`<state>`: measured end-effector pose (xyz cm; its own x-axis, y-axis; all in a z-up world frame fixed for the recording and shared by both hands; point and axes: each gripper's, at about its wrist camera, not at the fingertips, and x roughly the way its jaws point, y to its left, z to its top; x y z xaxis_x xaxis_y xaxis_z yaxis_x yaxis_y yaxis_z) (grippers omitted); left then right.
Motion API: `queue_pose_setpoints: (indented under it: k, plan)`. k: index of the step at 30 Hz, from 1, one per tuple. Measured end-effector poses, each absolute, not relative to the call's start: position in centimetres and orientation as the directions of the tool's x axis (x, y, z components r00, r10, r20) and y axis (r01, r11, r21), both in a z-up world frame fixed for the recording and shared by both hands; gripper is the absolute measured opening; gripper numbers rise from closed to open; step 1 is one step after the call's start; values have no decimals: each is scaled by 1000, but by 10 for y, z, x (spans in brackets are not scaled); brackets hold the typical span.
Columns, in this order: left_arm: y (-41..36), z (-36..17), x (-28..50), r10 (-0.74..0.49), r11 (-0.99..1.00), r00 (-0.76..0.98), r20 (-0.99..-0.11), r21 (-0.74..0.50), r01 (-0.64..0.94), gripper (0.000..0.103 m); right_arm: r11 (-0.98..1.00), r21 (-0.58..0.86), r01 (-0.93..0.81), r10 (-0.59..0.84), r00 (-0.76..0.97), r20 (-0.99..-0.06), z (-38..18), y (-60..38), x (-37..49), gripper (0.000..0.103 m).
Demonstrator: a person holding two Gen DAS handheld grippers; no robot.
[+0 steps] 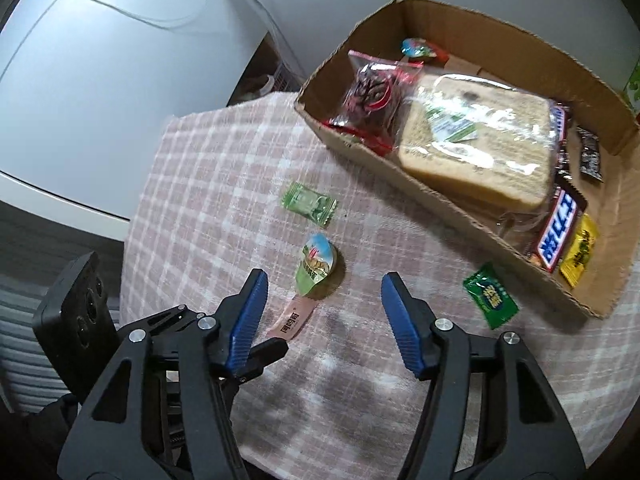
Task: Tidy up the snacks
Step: 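Move the right tool to the green cup candy and grasp it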
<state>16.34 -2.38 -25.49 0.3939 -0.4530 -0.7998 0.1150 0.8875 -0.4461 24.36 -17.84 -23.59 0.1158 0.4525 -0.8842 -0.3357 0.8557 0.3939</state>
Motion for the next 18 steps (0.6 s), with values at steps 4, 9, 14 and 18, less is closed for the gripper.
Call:
queue_pose_setpoints:
  k: [4, 9, 14, 18]
  plan:
    - [-26, -256, 164, -448, 890, 400, -799, -441, 117, 31, 853, 373, -364, 432, 94, -897, -248, -165, 245, 57]
    - [-30, -260, 164, -449, 889, 402, -798, -442, 116, 30, 851, 354, -387, 411, 71, -909, -262, -150, 248, 53]
    - [-41, -264, 163, -437, 897, 392, -809, -422, 128, 24, 855, 317, -411, 372, 60, -926, -276, -136, 249, 43]
    - [-45, -269, 161, -426, 902, 390, -816, -415, 116, 19, 860, 292, -418, 342, 49, -938, -286, -131, 248, 39]
